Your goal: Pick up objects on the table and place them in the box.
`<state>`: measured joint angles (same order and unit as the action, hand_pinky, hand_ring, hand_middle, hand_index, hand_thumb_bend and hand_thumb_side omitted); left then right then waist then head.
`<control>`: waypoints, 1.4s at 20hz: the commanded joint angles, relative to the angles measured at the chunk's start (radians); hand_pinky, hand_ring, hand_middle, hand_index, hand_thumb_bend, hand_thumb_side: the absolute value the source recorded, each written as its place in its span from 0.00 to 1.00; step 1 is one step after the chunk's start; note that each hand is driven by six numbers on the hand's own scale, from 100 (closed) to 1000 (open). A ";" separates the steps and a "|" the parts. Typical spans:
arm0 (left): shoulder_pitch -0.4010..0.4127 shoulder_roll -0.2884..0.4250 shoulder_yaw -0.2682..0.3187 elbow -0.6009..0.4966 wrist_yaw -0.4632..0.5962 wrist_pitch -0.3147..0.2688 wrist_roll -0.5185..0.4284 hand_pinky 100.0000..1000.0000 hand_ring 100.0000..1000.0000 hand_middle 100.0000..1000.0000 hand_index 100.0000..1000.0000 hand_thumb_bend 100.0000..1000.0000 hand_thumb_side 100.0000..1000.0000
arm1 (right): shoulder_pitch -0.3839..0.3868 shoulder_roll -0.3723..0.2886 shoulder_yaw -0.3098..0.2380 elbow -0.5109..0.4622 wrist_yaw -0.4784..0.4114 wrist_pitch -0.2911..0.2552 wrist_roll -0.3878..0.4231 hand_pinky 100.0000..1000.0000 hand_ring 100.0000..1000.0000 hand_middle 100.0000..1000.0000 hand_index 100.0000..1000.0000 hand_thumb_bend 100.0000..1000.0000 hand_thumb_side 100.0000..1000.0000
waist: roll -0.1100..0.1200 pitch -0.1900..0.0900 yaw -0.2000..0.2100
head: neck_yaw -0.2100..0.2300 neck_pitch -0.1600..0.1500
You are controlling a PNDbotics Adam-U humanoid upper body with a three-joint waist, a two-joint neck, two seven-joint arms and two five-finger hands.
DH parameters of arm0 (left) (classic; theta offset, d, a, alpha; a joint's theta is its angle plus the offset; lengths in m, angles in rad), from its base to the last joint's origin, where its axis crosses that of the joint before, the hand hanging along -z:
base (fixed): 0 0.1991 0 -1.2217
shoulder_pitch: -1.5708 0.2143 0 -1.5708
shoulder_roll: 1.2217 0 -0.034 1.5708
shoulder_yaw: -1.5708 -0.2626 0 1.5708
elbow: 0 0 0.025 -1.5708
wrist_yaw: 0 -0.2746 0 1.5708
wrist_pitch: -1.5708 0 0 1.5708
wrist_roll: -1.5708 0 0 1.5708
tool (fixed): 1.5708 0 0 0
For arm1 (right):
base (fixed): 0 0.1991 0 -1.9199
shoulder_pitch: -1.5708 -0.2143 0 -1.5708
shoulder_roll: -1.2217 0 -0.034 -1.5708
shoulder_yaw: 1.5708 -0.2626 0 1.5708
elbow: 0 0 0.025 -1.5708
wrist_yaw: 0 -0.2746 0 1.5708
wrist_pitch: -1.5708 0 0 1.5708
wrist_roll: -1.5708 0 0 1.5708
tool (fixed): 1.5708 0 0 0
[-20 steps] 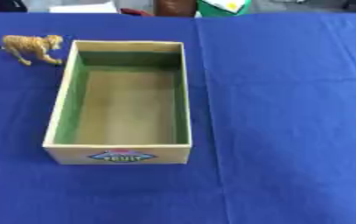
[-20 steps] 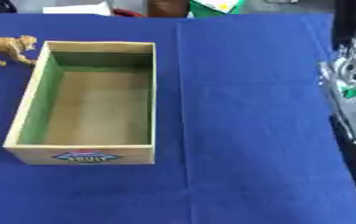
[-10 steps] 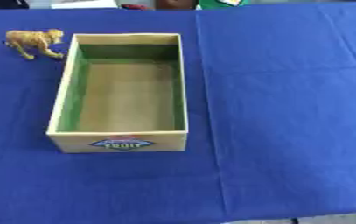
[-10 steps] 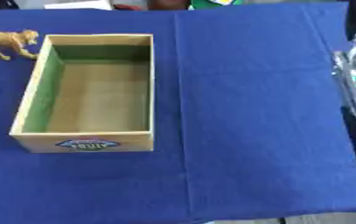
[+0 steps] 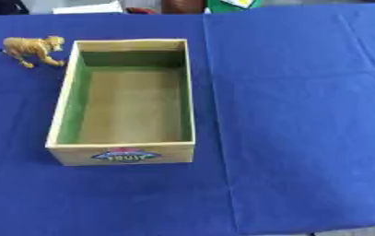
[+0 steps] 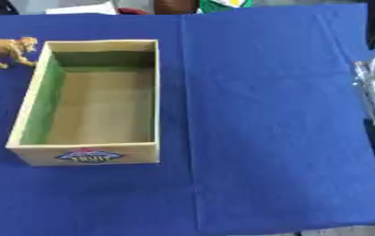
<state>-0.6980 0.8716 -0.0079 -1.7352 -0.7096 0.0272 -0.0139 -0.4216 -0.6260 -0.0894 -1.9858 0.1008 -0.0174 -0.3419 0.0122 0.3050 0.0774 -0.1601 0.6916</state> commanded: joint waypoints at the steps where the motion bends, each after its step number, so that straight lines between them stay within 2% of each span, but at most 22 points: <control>1: -0.063 0.053 -0.021 0.084 -0.078 -0.037 -0.087 0.64 0.77 0.77 0.83 0.00 1.00 | -0.012 -0.039 -0.002 -0.014 0.011 -0.001 0.006 0.84 0.78 0.92 0.95 0.00 1.00 | 0.002 -0.013 -0.004 | 0.012 -0.016; 5: -0.136 0.036 -0.051 0.207 -0.165 -0.089 -0.168 0.65 0.78 0.78 0.82 0.01 1.00 | -0.016 -0.041 0.000 -0.014 0.011 -0.002 0.010 0.84 0.78 0.92 0.95 0.00 1.00 | 0.003 -0.005 -0.010 | 0.034 -0.017; 7: -0.167 0.018 -0.066 0.267 -0.210 -0.113 -0.206 0.67 0.79 0.78 0.85 0.06 0.97 | -0.017 -0.041 0.000 -0.014 0.012 0.000 0.011 0.84 0.78 0.92 0.95 0.00 1.00 | 0.003 -0.003 -0.013 | 0.048 -0.017; 10: -0.221 -0.020 -0.097 0.368 -0.236 -0.164 -0.268 0.69 0.80 0.78 0.99 0.18 0.90 | -0.018 -0.038 0.001 -0.014 0.014 0.005 0.014 0.84 0.78 0.92 0.94 0.00 1.00 | 0.002 -0.002 -0.013 | 0.050 -0.022; 14: -0.288 -0.074 -0.130 0.508 -0.243 -0.217 -0.371 0.77 0.84 0.83 1.00 0.30 0.88 | -0.023 -0.034 0.005 -0.014 0.013 0.007 0.021 0.84 0.78 0.92 0.94 0.00 1.00 | -0.001 -0.005 -0.013 | 0.037 -0.031; 16: -0.316 -0.100 -0.138 0.557 -0.257 -0.231 -0.422 0.77 0.84 0.83 1.00 0.36 0.86 | -0.025 -0.032 0.007 -0.014 0.013 0.008 0.024 0.84 0.78 0.92 0.94 0.00 1.00 | -0.002 -0.007 -0.014 | 0.032 -0.034; 18: -0.336 -0.123 -0.142 0.593 -0.273 -0.238 -0.448 0.77 0.83 0.80 0.91 0.38 0.83 | -0.025 -0.030 0.008 -0.014 0.013 0.009 0.027 0.84 0.78 0.92 0.94 0.00 1.00 | -0.003 -0.008 -0.015 | 0.029 -0.037; 20: -0.350 -0.143 -0.146 0.625 -0.282 -0.243 -0.468 0.77 0.83 0.79 0.86 0.40 0.81 | -0.025 -0.030 0.009 -0.014 0.013 0.009 0.030 0.84 0.78 0.92 0.94 0.00 1.00 | -0.005 -0.009 -0.017 | 0.028 -0.040; 21: -0.355 -0.151 -0.150 0.640 -0.284 -0.246 -0.484 0.77 0.83 0.79 0.86 0.42 0.80 | -0.026 -0.030 0.009 -0.014 0.014 0.010 0.031 0.84 0.78 0.92 0.94 0.00 1.00 | -0.006 -0.009 -0.018 | 0.028 -0.042; 23: -0.363 -0.163 -0.155 0.663 -0.280 -0.249 -0.525 0.77 0.84 0.79 0.92 0.45 0.76 | -0.027 -0.030 0.009 -0.014 0.014 0.010 0.033 0.84 0.78 0.92 0.94 0.00 1.00 | -0.007 -0.008 -0.020 | 0.028 -0.047; 28: -0.380 -0.180 -0.164 0.681 -0.261 -0.238 -0.662 0.78 0.85 0.80 1.00 0.46 0.68 | -0.027 -0.029 0.011 -0.014 0.016 0.013 0.040 0.84 0.78 0.92 0.94 0.00 1.00 | -0.004 -0.005 -0.023 | 0.026 -0.055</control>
<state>-1.0536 0.6740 -0.1705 -1.0487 -0.9765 -0.2133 -0.6460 -0.4364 -0.6302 -0.0733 -1.9858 0.1055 -0.0012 -0.3079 0.0071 0.3198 0.0547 -0.1315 0.6484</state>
